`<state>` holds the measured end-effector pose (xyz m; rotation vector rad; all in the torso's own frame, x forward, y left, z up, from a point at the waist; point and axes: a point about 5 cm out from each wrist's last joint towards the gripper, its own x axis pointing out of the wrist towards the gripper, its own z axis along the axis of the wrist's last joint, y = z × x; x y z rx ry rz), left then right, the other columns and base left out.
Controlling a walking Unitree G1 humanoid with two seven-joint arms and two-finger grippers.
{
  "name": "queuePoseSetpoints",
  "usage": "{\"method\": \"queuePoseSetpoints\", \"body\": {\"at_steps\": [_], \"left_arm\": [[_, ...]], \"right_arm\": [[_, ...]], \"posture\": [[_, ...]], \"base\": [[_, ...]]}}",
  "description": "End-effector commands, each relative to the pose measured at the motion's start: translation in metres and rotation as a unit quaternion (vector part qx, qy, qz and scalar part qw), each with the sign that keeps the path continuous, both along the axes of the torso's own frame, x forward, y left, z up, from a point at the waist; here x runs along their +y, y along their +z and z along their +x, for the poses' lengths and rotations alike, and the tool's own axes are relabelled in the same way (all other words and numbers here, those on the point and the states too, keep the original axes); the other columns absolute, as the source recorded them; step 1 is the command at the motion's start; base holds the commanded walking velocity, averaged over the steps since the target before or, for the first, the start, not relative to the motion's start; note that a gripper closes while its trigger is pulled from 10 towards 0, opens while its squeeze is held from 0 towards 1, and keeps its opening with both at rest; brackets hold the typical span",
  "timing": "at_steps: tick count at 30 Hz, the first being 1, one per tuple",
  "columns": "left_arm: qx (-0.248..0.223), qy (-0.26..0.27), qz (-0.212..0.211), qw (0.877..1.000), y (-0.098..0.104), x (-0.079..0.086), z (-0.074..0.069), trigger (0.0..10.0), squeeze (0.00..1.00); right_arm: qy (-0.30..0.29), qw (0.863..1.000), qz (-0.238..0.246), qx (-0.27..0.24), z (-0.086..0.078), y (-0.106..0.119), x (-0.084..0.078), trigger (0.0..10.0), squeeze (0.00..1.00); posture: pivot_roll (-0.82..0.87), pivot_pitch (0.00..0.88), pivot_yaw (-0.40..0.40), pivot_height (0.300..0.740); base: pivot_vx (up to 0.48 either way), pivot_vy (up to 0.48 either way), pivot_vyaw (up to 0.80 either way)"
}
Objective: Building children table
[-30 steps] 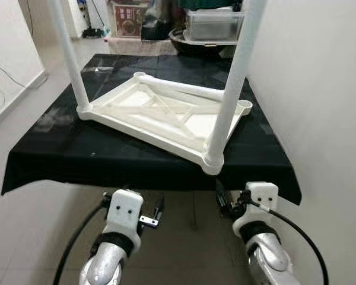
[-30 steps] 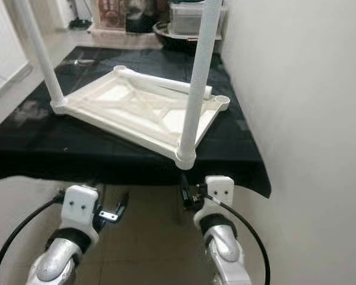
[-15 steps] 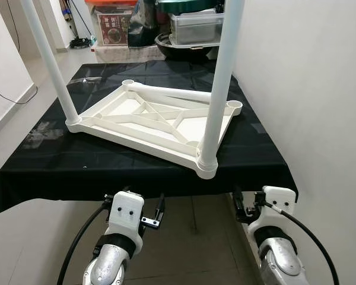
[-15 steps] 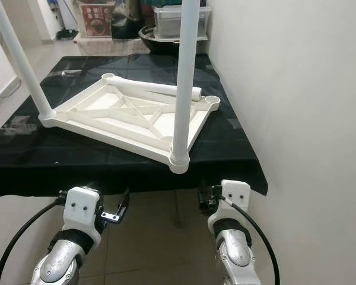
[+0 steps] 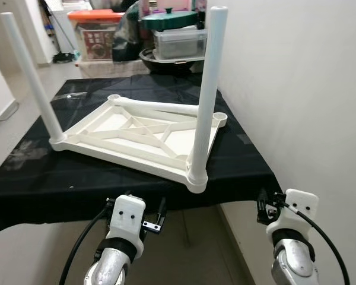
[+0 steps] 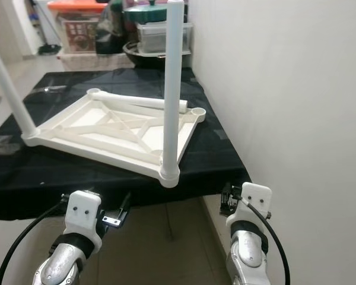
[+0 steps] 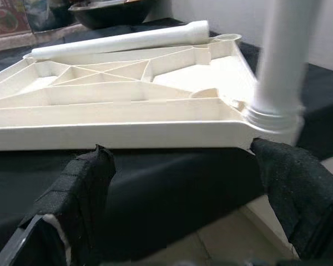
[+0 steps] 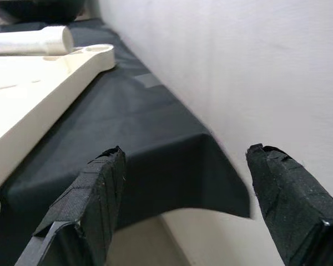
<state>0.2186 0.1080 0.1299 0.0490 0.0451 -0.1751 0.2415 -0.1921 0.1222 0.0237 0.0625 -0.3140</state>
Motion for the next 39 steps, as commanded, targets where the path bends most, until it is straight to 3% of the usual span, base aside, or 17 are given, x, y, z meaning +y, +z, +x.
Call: {"method": "queuePoseSetpoints", "body": {"at_steps": [1,6,25,30,33,35,36,37,38,39], "left_arm": [[0.006,0.000,0.003,1.000,-0.003,0.000,-0.001,10.0,0.00],[0.009,0.006,-0.002,1.000,-0.004,0.002,-0.001,10.0,0.00],[0.018,0.000,0.006,1.000,-0.005,0.001,-0.001,10.0,0.00],[0.019,-0.002,0.002,1.000,-0.005,0.001,-0.001,10.0,0.00],[0.020,-0.005,-0.012,1.000,-0.005,0.000,-0.001,10.0,0.00],[0.020,-0.005,-0.012,1.000,-0.005,0.000,-0.001,10.0,0.00],[0.021,-0.007,-0.019,1.000,-0.005,-0.001,-0.002,10.0,0.00],[0.023,-0.024,-0.030,0.999,-0.004,-0.003,-0.003,10.0,0.00],[0.023,-0.024,-0.030,0.999,-0.004,-0.003,-0.003,10.0,0.00],[0.024,-0.036,-0.037,0.998,-0.004,-0.004,-0.005,10.0,0.00]], "right_arm": [[0.004,1.000,-0.002,0.009,0.000,-0.002,0.003,10.0,0.00],[0.003,1.000,-0.001,0.011,0.000,-0.002,0.003,10.0,0.00],[0.013,1.000,0.018,0.011,0.006,-0.001,-0.002,10.0,0.00],[0.100,0.994,0.035,-0.002,0.018,0.006,-0.016,10.0,0.00],[0.211,0.977,0.038,0.015,0.020,0.010,-0.034,10.0,0.00],[0.211,0.977,0.038,0.015,0.020,0.010,-0.034,10.0,0.00],[0.240,0.970,0.036,0.028,0.019,0.010,-0.038,10.0,0.00],[0.317,0.947,0.024,0.048,0.016,0.014,-0.043,10.0,0.00],[0.317,0.947,0.024,0.048,0.016,0.014,-0.043,10.0,0.00],[0.366,0.928,0.017,0.062,0.012,0.017,-0.045,10.0,0.00]], "posture": [[0.08,0.050,-0.014,0.740],[0.08,0.049,-0.014,0.740],[0.08,0.072,-0.006,0.740],[0.07,0.079,-0.002,0.740],[0.07,0.082,-0.003,0.740],[0.07,0.082,-0.003,0.740],[0.07,0.082,-0.003,0.740],[0.06,0.086,-0.001,0.740],[0.06,0.086,-0.001,0.740],[0.07,0.087,-0.002,0.740]], "base": [[0.401,0.000,0.00],[0.365,0.000,0.00],[0.000,0.000,0.00],[0.000,0.000,0.00],[0.000,0.000,0.00],[0.000,0.000,0.00],[0.000,0.000,0.00],[0.000,0.000,0.00],[0.000,0.000,0.00],[0.000,0.000,0.00]]}}
